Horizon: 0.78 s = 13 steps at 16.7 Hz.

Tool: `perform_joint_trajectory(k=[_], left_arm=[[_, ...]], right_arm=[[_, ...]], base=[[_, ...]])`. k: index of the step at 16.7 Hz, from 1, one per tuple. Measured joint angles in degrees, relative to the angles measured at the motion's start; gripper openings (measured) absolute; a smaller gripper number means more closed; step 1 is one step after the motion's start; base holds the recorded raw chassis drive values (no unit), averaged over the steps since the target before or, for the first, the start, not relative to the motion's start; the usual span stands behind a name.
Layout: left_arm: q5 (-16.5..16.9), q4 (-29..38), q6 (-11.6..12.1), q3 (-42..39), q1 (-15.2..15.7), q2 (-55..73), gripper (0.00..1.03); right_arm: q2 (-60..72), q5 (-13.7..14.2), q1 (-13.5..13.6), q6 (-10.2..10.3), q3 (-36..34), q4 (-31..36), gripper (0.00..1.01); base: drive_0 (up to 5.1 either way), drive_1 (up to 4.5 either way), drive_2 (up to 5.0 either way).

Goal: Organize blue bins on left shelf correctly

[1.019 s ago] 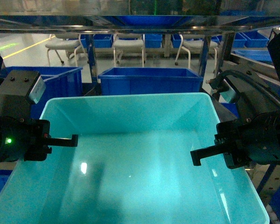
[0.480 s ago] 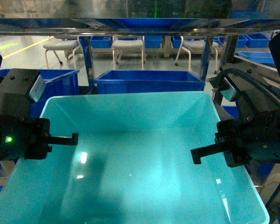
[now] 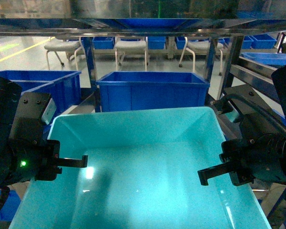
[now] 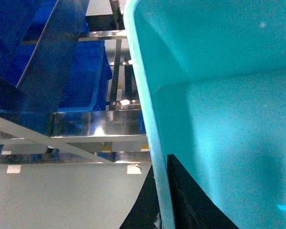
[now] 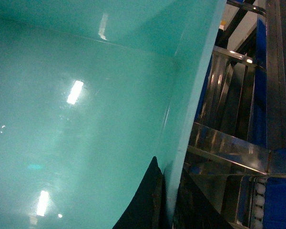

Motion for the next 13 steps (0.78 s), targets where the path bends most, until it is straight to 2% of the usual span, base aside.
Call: perform_joint_trajectory(k=[6,10,13], left_arm=[[1.09,-0.26,0.63,8.02,1.05,7.93,0.02],[0.90,-1.55,0.44,13.68,2.14,12.59,0.02],[1.51,-5.07,-0.46,19.78,2.89,17.00,0.02]], right_arm=[[7.37,1.16,-1.05,-0.48,5.97,-0.76,0.03],[12.90,0.96,-1.57,-1.70,14.62,-4.81,0.03],[17.18,1.16,-2.14,-2.10,21.42,-8.94,0.03]], base=[[0.0,0.00,0.0],[0.0,0.00,0.0],[0.0,0.00,0.0]])
